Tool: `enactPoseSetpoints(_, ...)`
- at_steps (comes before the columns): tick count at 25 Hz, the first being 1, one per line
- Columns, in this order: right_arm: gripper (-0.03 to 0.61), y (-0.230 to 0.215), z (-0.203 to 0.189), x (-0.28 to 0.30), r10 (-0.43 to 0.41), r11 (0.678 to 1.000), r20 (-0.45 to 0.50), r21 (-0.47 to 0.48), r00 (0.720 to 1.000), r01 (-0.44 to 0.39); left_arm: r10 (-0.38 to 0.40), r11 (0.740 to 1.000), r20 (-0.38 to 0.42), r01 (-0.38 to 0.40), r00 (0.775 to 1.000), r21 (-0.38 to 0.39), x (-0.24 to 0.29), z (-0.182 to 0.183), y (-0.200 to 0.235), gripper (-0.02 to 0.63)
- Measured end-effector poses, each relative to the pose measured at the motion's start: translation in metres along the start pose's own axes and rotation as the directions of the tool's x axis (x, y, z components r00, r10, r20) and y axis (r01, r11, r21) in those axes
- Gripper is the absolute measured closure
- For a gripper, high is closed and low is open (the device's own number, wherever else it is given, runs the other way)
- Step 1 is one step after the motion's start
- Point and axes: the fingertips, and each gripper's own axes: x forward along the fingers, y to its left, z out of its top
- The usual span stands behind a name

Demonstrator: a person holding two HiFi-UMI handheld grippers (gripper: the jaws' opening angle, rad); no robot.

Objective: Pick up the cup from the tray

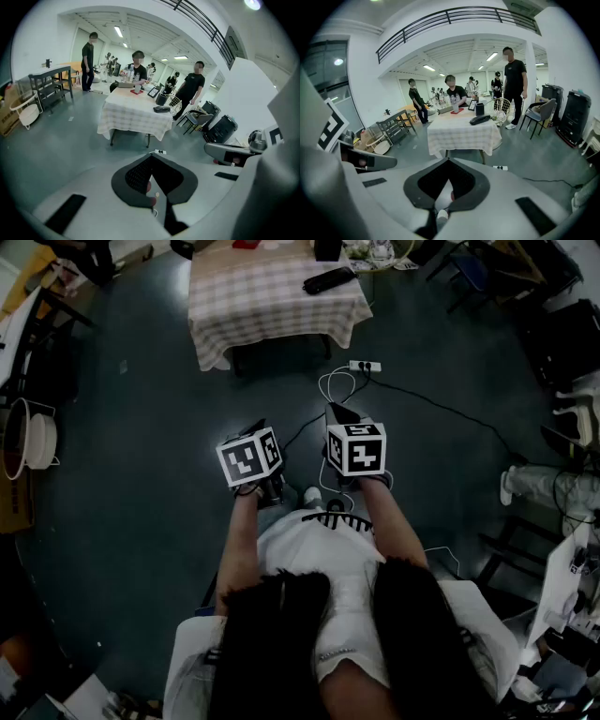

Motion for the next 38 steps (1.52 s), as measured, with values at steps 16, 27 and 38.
enactPoseSetpoints(16,0.572,0.008,0.002,0.008,-0.006,1.0,-0.011,0.012,1.0,0.006,0.002,1.0,-0.004,-0.002,1.0,0.002,0.0,0.006,0.012,0.607)
enactPoseSetpoints(27,0.572,0.016,0.026,0.035,-0.04,0.999,0.021,-0.001,0.999,0.04,-0.001,1.0,-0.005,0.001,1.0,0.005,0.015,0.034,0.036,0.607)
enactPoseSetpoints(38,0.572,0.036,0.049,0.051,-0.046,0.999,0.047,0.029,0.998,0.045,-0.024,0.999,0.003,0.023,1.0,0.038,0.019,0.064,0.06,0.607)
